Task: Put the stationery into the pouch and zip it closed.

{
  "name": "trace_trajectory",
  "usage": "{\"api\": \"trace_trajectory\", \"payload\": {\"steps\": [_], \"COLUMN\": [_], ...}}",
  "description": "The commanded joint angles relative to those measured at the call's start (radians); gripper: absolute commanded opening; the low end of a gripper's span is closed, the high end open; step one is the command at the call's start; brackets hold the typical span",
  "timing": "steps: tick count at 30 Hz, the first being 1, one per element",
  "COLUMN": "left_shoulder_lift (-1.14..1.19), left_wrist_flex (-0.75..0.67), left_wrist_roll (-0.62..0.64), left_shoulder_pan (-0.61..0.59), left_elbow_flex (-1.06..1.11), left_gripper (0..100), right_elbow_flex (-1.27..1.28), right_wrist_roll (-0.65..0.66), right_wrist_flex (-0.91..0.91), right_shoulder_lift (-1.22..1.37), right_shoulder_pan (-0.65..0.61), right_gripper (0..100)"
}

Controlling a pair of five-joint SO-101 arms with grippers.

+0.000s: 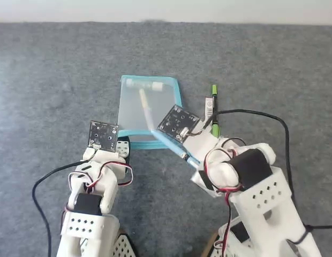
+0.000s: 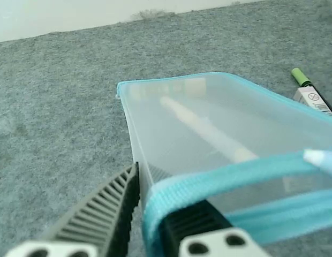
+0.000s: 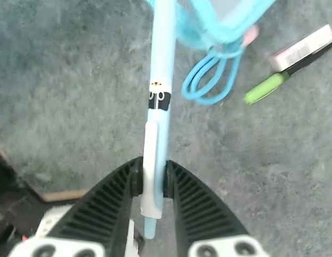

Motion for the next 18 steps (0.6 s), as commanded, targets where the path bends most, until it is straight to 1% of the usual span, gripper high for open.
{"api": "trace_trajectory", "payload": {"steps": [1,6,11,14,18], "left_shoulder_lift": [-0.003,-0.003,-0.003,-0.002,-0.002], "left_wrist_flex": [-0.028,-0.029,-0.028,-0.026,-0.026], "left_wrist_roll": [-0.014,-0.014,-0.014,-0.014,-0.014], "left_shoulder_pan": [0.011,0.011,0.011,0.011,0.011], "left_elbow_flex": [-0.021,-0.022,-0.022,-0.022,-0.022], "left_gripper": [1,1,1,1,1], "right_elbow_flex": [0.031,0.034,0.02,-0.034,-0.166], "right_wrist_roll": [0.032,0.029,-0.031,-0.034,-0.035], "right_wrist_flex": [0.033,0.031,-0.012,-0.021,-0.035], "right_shoulder_lift": [-0.028,-0.019,-0.007,0.065,0.229], "right_shoulder_pan": [-0.022,-0.102,-0.111,-0.111,-0.11], "right_gripper": [0.7,0.7,0.7,0.7,0.7]}}
